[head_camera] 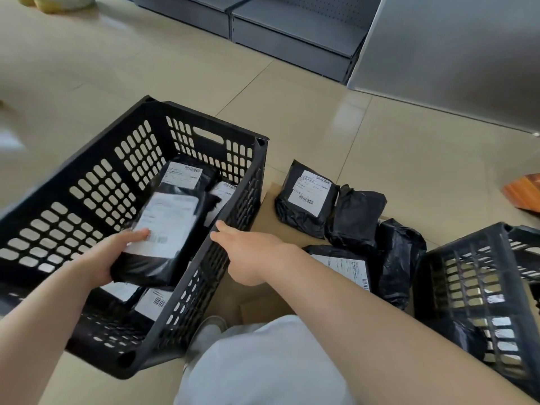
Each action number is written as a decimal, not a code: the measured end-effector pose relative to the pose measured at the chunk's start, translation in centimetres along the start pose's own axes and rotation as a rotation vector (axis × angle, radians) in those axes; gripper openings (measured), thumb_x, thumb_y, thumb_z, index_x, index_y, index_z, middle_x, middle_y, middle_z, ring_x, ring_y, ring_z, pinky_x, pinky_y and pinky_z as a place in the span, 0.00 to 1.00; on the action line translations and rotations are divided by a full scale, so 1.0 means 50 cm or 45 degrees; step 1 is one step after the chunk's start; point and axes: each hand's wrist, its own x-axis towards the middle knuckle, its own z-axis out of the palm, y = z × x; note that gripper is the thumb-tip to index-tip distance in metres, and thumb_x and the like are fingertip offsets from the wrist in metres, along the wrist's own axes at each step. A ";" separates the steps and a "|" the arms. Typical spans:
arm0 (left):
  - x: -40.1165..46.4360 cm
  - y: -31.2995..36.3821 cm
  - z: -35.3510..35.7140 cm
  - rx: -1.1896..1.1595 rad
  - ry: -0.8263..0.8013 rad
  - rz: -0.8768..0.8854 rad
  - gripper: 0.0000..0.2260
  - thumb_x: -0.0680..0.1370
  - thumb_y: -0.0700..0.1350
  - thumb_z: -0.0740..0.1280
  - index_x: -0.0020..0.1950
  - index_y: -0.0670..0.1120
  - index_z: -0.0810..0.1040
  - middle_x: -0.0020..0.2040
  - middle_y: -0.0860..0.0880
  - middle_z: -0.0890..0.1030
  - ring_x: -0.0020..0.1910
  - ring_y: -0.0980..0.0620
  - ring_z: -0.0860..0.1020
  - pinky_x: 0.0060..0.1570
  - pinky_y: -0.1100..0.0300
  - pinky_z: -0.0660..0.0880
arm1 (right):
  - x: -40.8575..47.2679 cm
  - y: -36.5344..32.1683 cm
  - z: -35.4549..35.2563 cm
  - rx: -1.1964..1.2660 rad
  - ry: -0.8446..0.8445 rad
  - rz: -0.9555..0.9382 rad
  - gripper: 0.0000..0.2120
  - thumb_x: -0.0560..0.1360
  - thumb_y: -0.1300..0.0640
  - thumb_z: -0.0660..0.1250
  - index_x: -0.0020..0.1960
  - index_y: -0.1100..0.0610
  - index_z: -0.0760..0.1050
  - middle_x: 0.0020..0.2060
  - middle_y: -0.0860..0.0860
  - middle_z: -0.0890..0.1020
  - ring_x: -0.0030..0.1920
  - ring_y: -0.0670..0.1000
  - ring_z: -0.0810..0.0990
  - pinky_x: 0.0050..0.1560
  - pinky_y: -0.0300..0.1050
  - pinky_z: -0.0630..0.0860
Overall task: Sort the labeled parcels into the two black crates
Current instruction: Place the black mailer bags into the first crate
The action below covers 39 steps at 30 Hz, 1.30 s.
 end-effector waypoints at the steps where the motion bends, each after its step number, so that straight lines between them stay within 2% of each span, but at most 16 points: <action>1: 0.001 -0.007 0.001 0.061 -0.025 0.005 0.20 0.77 0.48 0.69 0.68 0.46 0.73 0.46 0.41 0.85 0.38 0.43 0.84 0.36 0.52 0.82 | -0.001 0.004 0.000 0.033 -0.015 -0.008 0.38 0.78 0.69 0.54 0.82 0.47 0.44 0.79 0.40 0.38 0.68 0.56 0.73 0.42 0.49 0.77; 3: -0.004 -0.012 0.012 0.110 -0.094 -0.003 0.19 0.78 0.46 0.69 0.69 0.49 0.72 0.44 0.42 0.86 0.36 0.45 0.85 0.31 0.55 0.81 | -0.005 0.010 0.000 0.080 -0.032 -0.008 0.39 0.78 0.69 0.54 0.82 0.46 0.44 0.79 0.38 0.38 0.63 0.55 0.76 0.43 0.50 0.78; 6: -0.001 -0.019 0.021 0.184 -0.136 -0.027 0.25 0.77 0.45 0.70 0.73 0.53 0.67 0.46 0.43 0.86 0.41 0.45 0.85 0.33 0.56 0.81 | -0.007 0.004 -0.002 0.108 -0.040 0.020 0.39 0.77 0.69 0.54 0.82 0.45 0.44 0.79 0.38 0.38 0.59 0.55 0.78 0.47 0.52 0.80; 9: -0.004 -0.022 0.020 0.268 -0.187 -0.078 0.16 0.79 0.43 0.67 0.65 0.50 0.70 0.42 0.45 0.87 0.43 0.46 0.83 0.37 0.55 0.79 | -0.010 0.002 -0.002 0.143 -0.053 0.036 0.42 0.76 0.72 0.54 0.82 0.46 0.44 0.79 0.38 0.38 0.53 0.54 0.78 0.39 0.48 0.77; 12: -0.008 -0.026 0.010 0.357 -0.246 -0.144 0.25 0.79 0.41 0.67 0.74 0.52 0.65 0.50 0.42 0.84 0.49 0.43 0.81 0.42 0.52 0.77 | -0.011 0.008 -0.001 0.185 -0.060 0.030 0.44 0.74 0.75 0.53 0.82 0.45 0.44 0.79 0.37 0.39 0.45 0.51 0.75 0.34 0.45 0.70; 16: 0.011 -0.041 -0.001 0.528 -0.255 -0.189 0.34 0.77 0.37 0.70 0.79 0.52 0.58 0.55 0.43 0.79 0.53 0.42 0.79 0.45 0.50 0.76 | -0.008 0.012 0.003 0.227 -0.053 0.019 0.45 0.73 0.75 0.52 0.81 0.44 0.44 0.79 0.36 0.39 0.60 0.52 0.75 0.33 0.41 0.67; 18: 0.019 -0.050 -0.006 0.657 -0.277 -0.220 0.35 0.77 0.37 0.70 0.79 0.52 0.57 0.56 0.44 0.79 0.55 0.43 0.78 0.48 0.49 0.75 | -0.009 0.011 0.002 0.236 -0.064 0.022 0.45 0.73 0.75 0.52 0.81 0.44 0.44 0.79 0.36 0.39 0.60 0.52 0.75 0.33 0.40 0.66; 20: 0.028 -0.061 -0.008 0.779 -0.287 -0.240 0.34 0.78 0.39 0.69 0.79 0.50 0.55 0.60 0.46 0.78 0.59 0.44 0.77 0.55 0.46 0.74 | -0.011 0.011 0.000 0.239 -0.075 0.028 0.44 0.74 0.75 0.52 0.81 0.44 0.44 0.78 0.36 0.39 0.51 0.47 0.77 0.32 0.39 0.65; 22: 0.029 -0.069 -0.001 0.931 -0.279 -0.222 0.31 0.80 0.40 0.67 0.78 0.48 0.56 0.66 0.46 0.75 0.64 0.44 0.74 0.61 0.47 0.71 | -0.011 0.011 -0.001 0.238 -0.080 0.034 0.44 0.74 0.74 0.52 0.81 0.44 0.44 0.78 0.36 0.39 0.38 0.40 0.68 0.32 0.38 0.64; 23: 0.028 -0.073 0.005 1.024 -0.245 -0.192 0.29 0.80 0.41 0.66 0.78 0.46 0.56 0.70 0.45 0.72 0.68 0.44 0.71 0.65 0.48 0.69 | -0.012 0.010 -0.001 0.234 -0.078 0.036 0.43 0.75 0.74 0.52 0.81 0.44 0.44 0.79 0.36 0.39 0.37 0.42 0.68 0.32 0.38 0.65; 25: 0.029 -0.083 0.024 1.194 -0.177 -0.107 0.30 0.80 0.42 0.65 0.79 0.43 0.55 0.76 0.44 0.66 0.74 0.45 0.65 0.72 0.51 0.63 | -0.012 0.009 0.000 0.224 -0.068 0.036 0.43 0.75 0.73 0.52 0.81 0.44 0.44 0.79 0.36 0.39 0.43 0.46 0.70 0.34 0.40 0.67; 28: 0.025 -0.095 0.046 1.240 -0.183 -0.100 0.40 0.77 0.49 0.69 0.80 0.42 0.49 0.78 0.44 0.61 0.77 0.46 0.59 0.73 0.53 0.58 | -0.013 0.007 0.000 0.230 -0.057 0.038 0.43 0.74 0.73 0.52 0.81 0.44 0.44 0.78 0.36 0.39 0.49 0.48 0.73 0.35 0.42 0.69; 30: 0.034 -0.104 0.048 1.327 -0.154 -0.087 0.48 0.73 0.56 0.73 0.80 0.42 0.47 0.78 0.45 0.62 0.76 0.46 0.62 0.72 0.53 0.61 | -0.013 0.006 0.000 0.236 -0.054 0.039 0.44 0.74 0.73 0.52 0.81 0.44 0.44 0.79 0.36 0.39 0.55 0.51 0.75 0.36 0.43 0.70; 32: 0.045 -0.110 0.043 1.470 -0.089 -0.039 0.49 0.71 0.61 0.73 0.79 0.42 0.49 0.76 0.45 0.66 0.74 0.46 0.66 0.70 0.53 0.64 | -0.011 0.006 0.001 0.243 -0.051 0.038 0.43 0.74 0.73 0.52 0.81 0.44 0.44 0.79 0.36 0.39 0.61 0.52 0.76 0.37 0.43 0.71; 36: 0.060 -0.119 0.047 1.586 -0.022 0.000 0.49 0.73 0.56 0.72 0.80 0.42 0.42 0.76 0.43 0.65 0.73 0.44 0.67 0.71 0.52 0.65 | -0.009 0.008 0.003 0.230 -0.043 0.036 0.42 0.75 0.72 0.53 0.82 0.45 0.44 0.79 0.36 0.38 0.56 0.52 0.76 0.36 0.43 0.70; 39: 0.061 -0.117 0.058 1.633 0.039 0.026 0.56 0.71 0.56 0.75 0.80 0.46 0.34 0.78 0.39 0.58 0.76 0.41 0.63 0.73 0.49 0.63 | -0.009 0.009 0.003 0.209 -0.022 0.018 0.41 0.76 0.72 0.53 0.82 0.45 0.44 0.79 0.37 0.38 0.56 0.52 0.76 0.39 0.45 0.75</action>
